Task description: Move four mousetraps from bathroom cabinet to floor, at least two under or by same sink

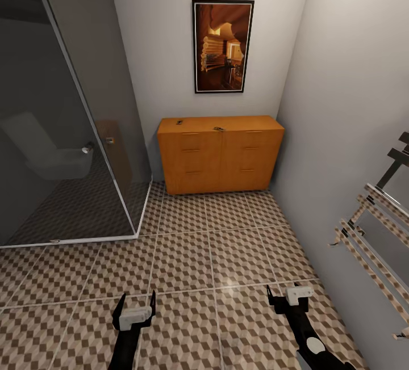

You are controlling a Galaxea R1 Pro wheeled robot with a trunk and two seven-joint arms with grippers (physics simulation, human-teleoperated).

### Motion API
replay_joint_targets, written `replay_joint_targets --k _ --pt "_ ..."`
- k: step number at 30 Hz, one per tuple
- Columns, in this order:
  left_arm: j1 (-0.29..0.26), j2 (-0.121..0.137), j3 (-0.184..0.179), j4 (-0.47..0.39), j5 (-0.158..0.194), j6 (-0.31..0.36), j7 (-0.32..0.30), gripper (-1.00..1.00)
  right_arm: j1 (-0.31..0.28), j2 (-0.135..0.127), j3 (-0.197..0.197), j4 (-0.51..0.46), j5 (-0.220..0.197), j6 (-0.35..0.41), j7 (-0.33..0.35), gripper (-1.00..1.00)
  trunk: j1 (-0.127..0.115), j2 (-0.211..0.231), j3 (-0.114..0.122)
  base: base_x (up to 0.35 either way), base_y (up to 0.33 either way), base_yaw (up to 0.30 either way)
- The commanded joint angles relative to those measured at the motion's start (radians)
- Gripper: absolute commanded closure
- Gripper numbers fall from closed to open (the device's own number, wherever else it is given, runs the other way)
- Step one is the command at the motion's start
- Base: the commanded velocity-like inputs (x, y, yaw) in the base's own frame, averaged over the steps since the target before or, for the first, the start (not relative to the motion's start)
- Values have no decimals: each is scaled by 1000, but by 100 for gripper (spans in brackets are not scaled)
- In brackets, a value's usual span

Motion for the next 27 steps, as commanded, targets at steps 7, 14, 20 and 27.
replay_joint_targets --k 7,14,20,27 --pt "-1 0 -3 3 2 -3 5 -100 -1 -1 9 0 -10 -6 -6 -100 1 -2 -2 0 0 0" --pt "-1 0 -2 2 1 71 5 -100 -1 -1 9 0 -11 -5 -6 -100 1 -2 -2 0 0 0" --pt "-1 1 -4 7 3 78 6 -100 -1 -1 9 0 -11 -4 -6 -100 1 -2 -2 0 0 0" --pt "-1 -11 -8 66 2 92 5 -100 -1 0 9 0 -11 -4 -6 -100 1 -2 -2 0 0 0"
